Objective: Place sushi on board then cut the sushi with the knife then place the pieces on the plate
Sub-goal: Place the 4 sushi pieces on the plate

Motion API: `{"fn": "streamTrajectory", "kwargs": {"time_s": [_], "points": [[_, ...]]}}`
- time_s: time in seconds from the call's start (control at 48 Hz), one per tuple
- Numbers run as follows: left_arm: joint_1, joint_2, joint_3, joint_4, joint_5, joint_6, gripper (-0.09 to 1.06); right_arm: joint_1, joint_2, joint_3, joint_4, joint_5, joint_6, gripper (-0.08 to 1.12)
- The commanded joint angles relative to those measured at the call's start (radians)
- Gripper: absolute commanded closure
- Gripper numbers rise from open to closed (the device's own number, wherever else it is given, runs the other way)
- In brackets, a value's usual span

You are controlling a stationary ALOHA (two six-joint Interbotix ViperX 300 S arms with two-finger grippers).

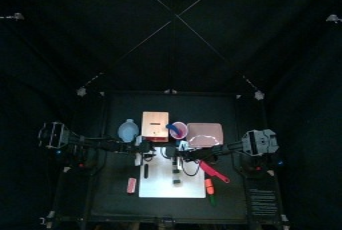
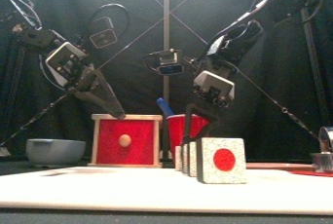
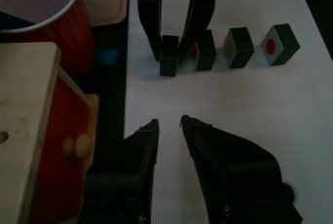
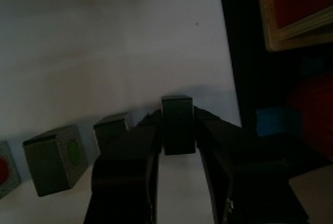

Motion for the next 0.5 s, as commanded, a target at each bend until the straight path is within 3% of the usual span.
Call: {"fn": "streamTrajectory", "kwargs": {"time_s": [0.021,0.271,0.5], "points": [[0.005,-0.014,-0.011,-0.002,-0.006,-0.002,0.28,-0.028,-0.132,0.008,0.006,0.063,-0.003,0.49],[0.005,-0.014,-0.009,-0.002,-0.006,0.0,0.28,-0.129,-0.336,0.094,0.012,0.218,0.009,0.49],[0.005,-0.012,-0.009,-0.002,-0.006,0.0,0.28,-0.288,-0.357,0.178,0.094,0.172,0.006,0.49]]}}
